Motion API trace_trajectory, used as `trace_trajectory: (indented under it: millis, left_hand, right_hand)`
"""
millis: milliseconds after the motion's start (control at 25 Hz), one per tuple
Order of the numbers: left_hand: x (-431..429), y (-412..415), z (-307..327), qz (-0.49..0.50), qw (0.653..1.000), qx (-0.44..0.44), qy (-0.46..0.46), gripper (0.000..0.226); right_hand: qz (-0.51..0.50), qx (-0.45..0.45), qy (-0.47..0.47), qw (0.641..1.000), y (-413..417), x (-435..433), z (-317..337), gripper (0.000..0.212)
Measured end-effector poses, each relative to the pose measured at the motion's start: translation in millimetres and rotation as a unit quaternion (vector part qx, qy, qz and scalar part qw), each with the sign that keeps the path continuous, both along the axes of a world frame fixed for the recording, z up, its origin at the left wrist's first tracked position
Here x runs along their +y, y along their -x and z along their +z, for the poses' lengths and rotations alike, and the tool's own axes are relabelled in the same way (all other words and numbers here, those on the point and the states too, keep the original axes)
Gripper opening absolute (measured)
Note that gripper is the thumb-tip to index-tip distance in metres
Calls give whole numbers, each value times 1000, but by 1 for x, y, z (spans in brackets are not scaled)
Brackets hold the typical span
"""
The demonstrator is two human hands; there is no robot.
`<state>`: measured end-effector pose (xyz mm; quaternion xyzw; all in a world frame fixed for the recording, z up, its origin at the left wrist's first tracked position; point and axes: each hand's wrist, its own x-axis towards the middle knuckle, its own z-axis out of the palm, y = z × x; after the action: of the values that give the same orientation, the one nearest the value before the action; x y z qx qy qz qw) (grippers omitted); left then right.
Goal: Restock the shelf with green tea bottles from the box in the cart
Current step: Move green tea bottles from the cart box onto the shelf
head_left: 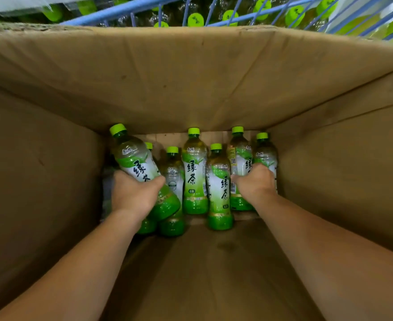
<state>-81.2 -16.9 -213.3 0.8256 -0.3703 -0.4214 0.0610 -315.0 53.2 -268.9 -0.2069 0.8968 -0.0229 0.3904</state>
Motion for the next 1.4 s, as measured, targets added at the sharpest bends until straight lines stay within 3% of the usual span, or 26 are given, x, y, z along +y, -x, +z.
trace_trajectory:
  millis: [240,440,560,680,800,960,1200,1400]
  left_hand:
    - [12,7,-4,-40,998,41,-15,60]
    - [17,4,-5,-53,990,122,-51,53]
    - [20,0,0,-74,986,136,-68,48]
    - [19,0,13,-113,979,148,-88,57]
    - [19,-1,37,-153,972,154,-88,53]
    - [22,-4,82,-176,967,169,-72,26]
    - [23,-12,159,-171,962,208,-52,38]
    - [24,-21,212,-191,950,246,-22,34]
  right_hand:
    - [0,-41,-15,999,5,2,1,40]
    - [-111,-127,13,986,-3,8,9,58]
    - [-129,-141,44,981,-11,15,16,52]
    - [-148,-165,66,973,-20,20,33,39]
    - [-151,-180,98,967,-26,24,61,20]
    - [-143,-155,138,968,-34,33,111,20]
    - [-136,-148,169,965,-57,42,200,18]
    - [-164,-102,184,964,-75,57,260,33]
